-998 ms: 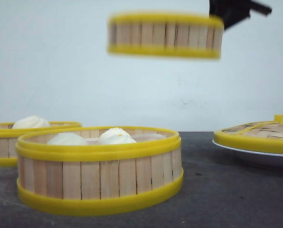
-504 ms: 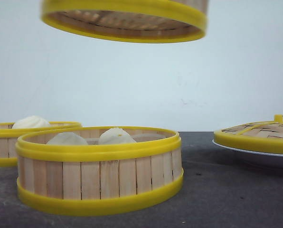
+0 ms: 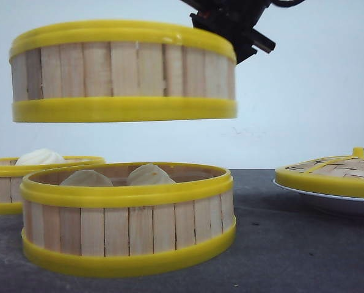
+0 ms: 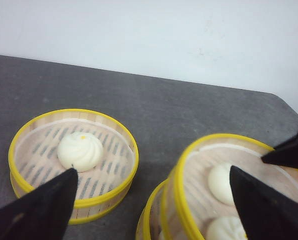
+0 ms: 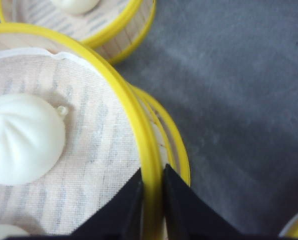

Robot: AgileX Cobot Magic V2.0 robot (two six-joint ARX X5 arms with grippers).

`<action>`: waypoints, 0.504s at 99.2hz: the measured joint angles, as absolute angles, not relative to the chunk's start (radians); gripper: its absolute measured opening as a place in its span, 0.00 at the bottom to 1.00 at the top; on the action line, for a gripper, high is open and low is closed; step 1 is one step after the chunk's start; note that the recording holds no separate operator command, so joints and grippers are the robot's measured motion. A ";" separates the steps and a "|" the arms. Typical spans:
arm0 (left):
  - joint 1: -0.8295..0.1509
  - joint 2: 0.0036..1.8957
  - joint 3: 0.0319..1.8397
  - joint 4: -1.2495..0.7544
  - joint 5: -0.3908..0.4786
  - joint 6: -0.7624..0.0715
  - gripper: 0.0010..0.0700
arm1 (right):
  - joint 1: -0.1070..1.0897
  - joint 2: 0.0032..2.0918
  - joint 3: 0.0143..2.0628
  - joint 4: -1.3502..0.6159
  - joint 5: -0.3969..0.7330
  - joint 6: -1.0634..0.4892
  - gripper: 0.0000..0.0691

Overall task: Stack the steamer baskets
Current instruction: 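Lower the basket onto the nearest basket, open the right gripper, withdraw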

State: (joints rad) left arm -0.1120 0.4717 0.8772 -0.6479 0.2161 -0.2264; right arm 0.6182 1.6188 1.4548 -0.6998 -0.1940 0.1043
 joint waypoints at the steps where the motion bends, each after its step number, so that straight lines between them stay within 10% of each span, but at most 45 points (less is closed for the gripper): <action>1: -0.112 0.472 0.877 -0.648 0.216 -0.226 0.85 | 0.618 1.621 1.455 -0.698 -0.194 0.104 0.06; 50: -0.112 0.472 0.877 -0.648 0.216 -0.226 0.85 | 0.620 1.743 1.454 -0.696 -0.155 0.101 0.06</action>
